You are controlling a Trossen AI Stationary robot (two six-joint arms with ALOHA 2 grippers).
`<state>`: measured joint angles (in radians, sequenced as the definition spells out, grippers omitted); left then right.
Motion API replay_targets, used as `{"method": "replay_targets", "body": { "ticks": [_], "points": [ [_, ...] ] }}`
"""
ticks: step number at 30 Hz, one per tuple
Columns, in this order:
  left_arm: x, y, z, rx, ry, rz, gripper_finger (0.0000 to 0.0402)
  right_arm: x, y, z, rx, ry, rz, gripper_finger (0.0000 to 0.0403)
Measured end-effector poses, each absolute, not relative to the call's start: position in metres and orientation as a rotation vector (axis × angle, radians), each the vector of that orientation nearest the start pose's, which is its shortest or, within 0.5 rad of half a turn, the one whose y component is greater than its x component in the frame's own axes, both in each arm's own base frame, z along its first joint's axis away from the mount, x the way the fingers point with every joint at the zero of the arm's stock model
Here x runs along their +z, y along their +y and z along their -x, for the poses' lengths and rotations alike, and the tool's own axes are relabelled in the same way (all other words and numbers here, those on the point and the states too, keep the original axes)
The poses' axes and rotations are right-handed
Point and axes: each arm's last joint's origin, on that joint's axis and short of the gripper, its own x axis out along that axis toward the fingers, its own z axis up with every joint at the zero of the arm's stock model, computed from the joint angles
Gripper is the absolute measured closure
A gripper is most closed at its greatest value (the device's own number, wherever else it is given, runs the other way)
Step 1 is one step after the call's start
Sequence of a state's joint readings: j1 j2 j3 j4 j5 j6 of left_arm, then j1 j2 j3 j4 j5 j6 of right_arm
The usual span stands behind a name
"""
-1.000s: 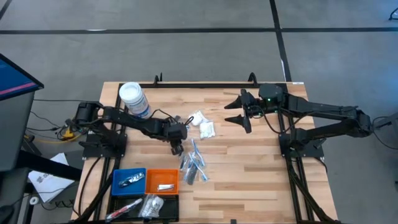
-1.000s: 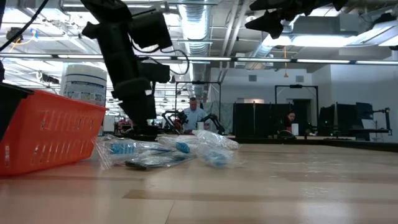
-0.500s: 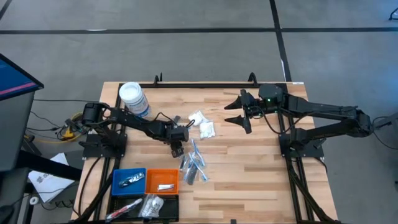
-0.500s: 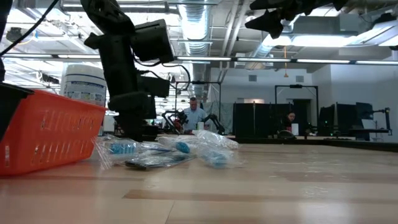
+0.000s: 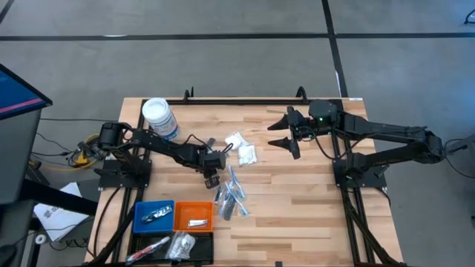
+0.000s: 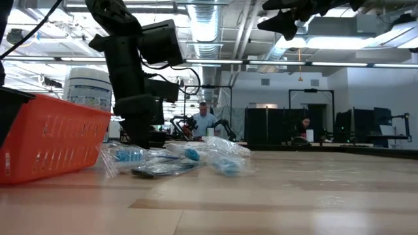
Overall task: Pick & Place Travel size toiletries
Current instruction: Put the top nail cutter into the orange basket
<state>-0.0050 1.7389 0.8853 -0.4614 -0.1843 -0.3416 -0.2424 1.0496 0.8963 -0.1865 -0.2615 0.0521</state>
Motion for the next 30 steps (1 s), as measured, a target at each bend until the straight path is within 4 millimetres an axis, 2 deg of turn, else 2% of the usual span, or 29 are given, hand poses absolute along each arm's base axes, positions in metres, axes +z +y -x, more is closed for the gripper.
{"method": "replay_targets", "body": {
  "ticks": [5, 8, 14, 19, 24, 30],
  "points": [
    [0.143, -0.003, -0.286, 0.361, 1.239, 0.121, 0.0361, 0.324, -0.048, -0.226, 0.013, 0.314, -0.116, 0.0137],
    [0.172, -0.007, -0.28, 0.354, 1.117, 0.103, 0.0361, 0.325, -0.048, -0.226, 0.016, 0.3, -0.092, 0.0137],
    [0.216, -0.009, -0.244, 0.3, 0.929, 0.093, 0.0361, 0.336, -0.051, -0.23, 0.015, 0.183, 0.021, 0.0137],
    [0.239, -0.009, -0.199, 0.186, 0.789, 0.17, 0.0361, 0.336, -0.063, -0.238, -0.018, 0.132, 0.096, 0.0137],
    [0.248, -0.01, -0.159, 0.065, 0.663, 0.266, 0.0361, 0.331, -0.085, -0.254, -0.087, 0.055, 0.124, 0.0137],
    [0.249, -0.012, -0.137, -0.074, 0.598, 0.352, 0.0361, 0.313, -0.121, -0.271, -0.184, 0.03, 0.133, 0.0137]
  ]
}}
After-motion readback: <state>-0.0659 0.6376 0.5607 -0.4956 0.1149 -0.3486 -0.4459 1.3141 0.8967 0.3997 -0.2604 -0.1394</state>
